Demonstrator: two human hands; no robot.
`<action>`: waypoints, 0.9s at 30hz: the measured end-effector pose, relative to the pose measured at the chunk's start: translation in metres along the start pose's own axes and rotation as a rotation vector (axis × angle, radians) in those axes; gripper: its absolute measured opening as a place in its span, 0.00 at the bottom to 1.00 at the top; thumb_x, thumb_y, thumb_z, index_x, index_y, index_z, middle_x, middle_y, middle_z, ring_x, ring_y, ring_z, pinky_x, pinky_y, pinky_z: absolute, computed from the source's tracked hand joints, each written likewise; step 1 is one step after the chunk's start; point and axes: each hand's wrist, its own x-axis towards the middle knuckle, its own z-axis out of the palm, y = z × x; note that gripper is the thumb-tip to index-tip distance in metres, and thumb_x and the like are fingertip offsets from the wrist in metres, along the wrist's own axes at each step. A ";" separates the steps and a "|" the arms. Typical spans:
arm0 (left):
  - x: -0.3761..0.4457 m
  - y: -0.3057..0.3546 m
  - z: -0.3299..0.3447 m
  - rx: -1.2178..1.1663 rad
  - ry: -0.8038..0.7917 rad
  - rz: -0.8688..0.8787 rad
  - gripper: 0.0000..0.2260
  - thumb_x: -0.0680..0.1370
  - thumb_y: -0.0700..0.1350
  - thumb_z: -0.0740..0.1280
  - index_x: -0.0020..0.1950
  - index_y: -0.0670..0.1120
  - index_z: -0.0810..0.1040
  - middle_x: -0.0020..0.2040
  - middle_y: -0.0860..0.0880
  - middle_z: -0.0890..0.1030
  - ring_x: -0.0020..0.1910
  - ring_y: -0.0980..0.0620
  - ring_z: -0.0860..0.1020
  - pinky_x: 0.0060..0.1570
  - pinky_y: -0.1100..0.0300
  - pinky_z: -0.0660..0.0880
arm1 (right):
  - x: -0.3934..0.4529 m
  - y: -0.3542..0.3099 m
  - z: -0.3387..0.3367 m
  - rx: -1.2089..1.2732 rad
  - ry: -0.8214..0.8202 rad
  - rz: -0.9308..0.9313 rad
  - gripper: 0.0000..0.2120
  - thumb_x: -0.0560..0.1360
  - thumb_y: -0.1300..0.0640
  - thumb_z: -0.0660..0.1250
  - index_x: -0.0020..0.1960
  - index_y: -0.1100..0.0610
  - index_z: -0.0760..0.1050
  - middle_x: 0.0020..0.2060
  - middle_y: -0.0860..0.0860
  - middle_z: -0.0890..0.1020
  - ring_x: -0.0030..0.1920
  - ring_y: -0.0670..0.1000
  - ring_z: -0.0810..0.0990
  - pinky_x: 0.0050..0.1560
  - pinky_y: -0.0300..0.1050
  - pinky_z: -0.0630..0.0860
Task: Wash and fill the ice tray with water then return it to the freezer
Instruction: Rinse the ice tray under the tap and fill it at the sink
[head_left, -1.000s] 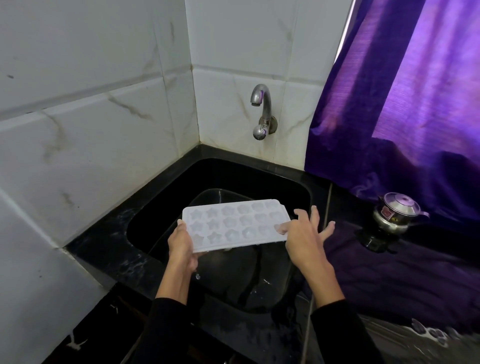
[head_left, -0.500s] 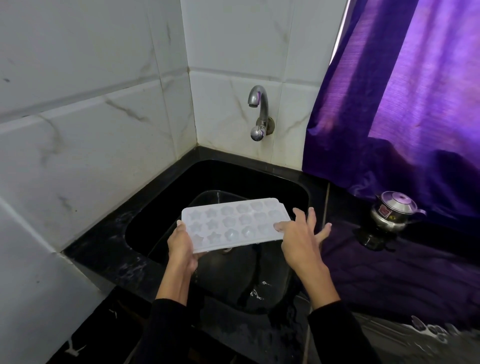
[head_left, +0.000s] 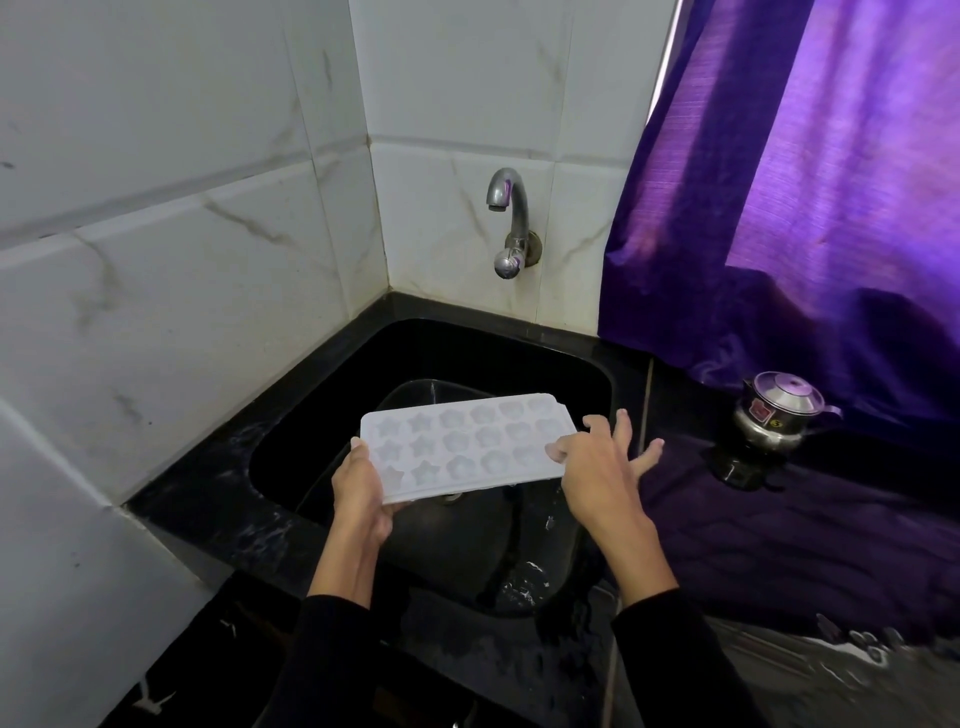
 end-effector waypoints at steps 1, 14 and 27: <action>0.000 0.000 0.000 0.003 -0.003 -0.005 0.16 0.83 0.54 0.52 0.59 0.46 0.72 0.50 0.44 0.81 0.49 0.42 0.80 0.47 0.44 0.78 | -0.001 0.000 -0.001 0.010 0.023 -0.004 0.20 0.71 0.72 0.63 0.54 0.50 0.78 0.71 0.53 0.62 0.78 0.59 0.43 0.71 0.71 0.38; -0.005 0.001 -0.001 -0.014 -0.018 0.006 0.16 0.83 0.54 0.52 0.56 0.46 0.73 0.47 0.44 0.81 0.45 0.43 0.80 0.39 0.49 0.78 | -0.008 -0.010 0.010 0.000 -0.011 -0.205 0.23 0.73 0.71 0.58 0.57 0.50 0.80 0.77 0.52 0.53 0.77 0.59 0.35 0.68 0.69 0.29; -0.009 0.001 -0.007 -0.009 -0.009 0.000 0.14 0.83 0.53 0.52 0.53 0.47 0.73 0.46 0.45 0.81 0.45 0.44 0.80 0.45 0.46 0.77 | -0.014 -0.018 0.007 -0.025 0.013 -0.166 0.25 0.70 0.75 0.60 0.54 0.49 0.80 0.75 0.54 0.57 0.77 0.62 0.37 0.68 0.70 0.30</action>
